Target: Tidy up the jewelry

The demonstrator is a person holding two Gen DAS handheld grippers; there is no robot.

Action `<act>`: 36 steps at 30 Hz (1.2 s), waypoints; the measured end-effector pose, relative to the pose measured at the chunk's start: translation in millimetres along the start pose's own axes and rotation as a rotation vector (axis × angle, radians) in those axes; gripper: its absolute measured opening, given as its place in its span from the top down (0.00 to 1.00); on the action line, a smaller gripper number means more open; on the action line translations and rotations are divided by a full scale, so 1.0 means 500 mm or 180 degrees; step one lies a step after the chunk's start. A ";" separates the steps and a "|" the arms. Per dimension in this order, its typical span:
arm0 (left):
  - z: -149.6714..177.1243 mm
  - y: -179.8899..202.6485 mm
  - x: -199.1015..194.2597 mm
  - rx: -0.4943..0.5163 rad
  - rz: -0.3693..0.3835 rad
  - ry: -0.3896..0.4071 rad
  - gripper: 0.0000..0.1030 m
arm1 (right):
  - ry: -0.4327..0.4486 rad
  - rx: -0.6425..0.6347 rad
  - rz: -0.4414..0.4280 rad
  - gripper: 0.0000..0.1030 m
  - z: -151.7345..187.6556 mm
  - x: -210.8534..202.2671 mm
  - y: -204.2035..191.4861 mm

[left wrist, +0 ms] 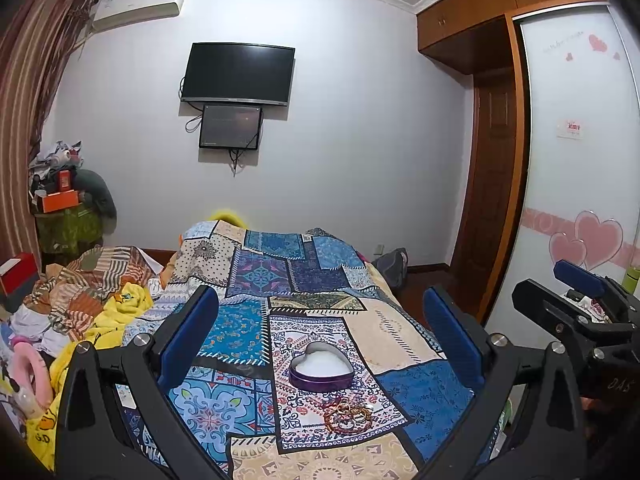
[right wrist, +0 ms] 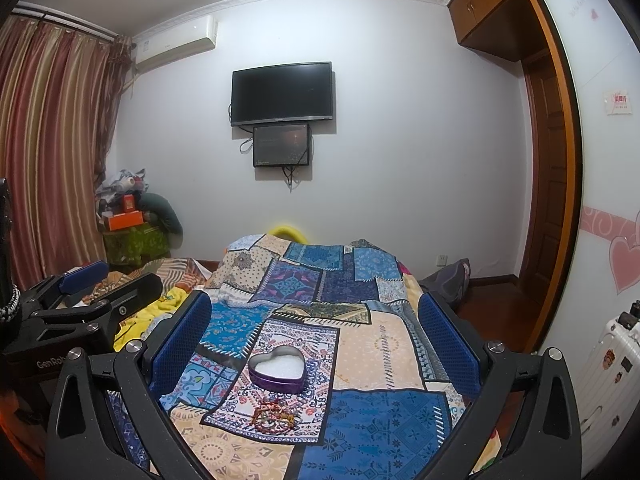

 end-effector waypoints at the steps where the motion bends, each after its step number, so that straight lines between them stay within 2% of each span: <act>1: 0.000 0.000 0.001 -0.0001 0.0004 -0.0006 0.00 | -0.0005 0.0003 -0.0002 0.00 0.000 0.001 0.000; 11: 0.011 -0.002 0.022 0.0001 0.0002 -0.0063 0.00 | -0.0081 0.0035 0.0001 0.00 0.013 0.023 0.013; 16: 0.031 -0.014 0.060 -0.0006 -0.0045 -0.0173 0.00 | -0.0233 0.0096 0.0024 0.00 0.041 0.056 0.034; 20: 0.071 -0.038 0.117 -0.0012 -0.0123 -0.0433 0.00 | -0.0475 0.0126 0.0072 0.00 0.088 0.102 0.058; 26: 0.162 -0.080 0.213 -0.0017 -0.0175 -0.0949 0.03 | -0.0936 0.0090 0.0157 0.00 0.181 0.177 0.090; 31: 0.259 -0.103 0.278 -0.0046 -0.0135 -0.1477 0.18 | -0.1438 0.0164 0.0002 0.01 0.278 0.235 0.091; 34: 0.320 -0.112 0.306 -0.0076 -0.0092 -0.1780 0.26 | -0.1629 0.0086 -0.0050 0.09 0.319 0.250 0.085; 36: 0.352 -0.113 0.320 -0.0099 -0.0050 -0.1935 0.30 | -0.1761 0.0037 -0.0130 0.18 0.342 0.259 0.077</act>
Point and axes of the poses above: each gripper's, at about its wrist camera, not at the fingertips, and x roughly the way its jaws point, y to its right, z to its underside, the point moved 10 cm from there along x, roughly the way its jaws point
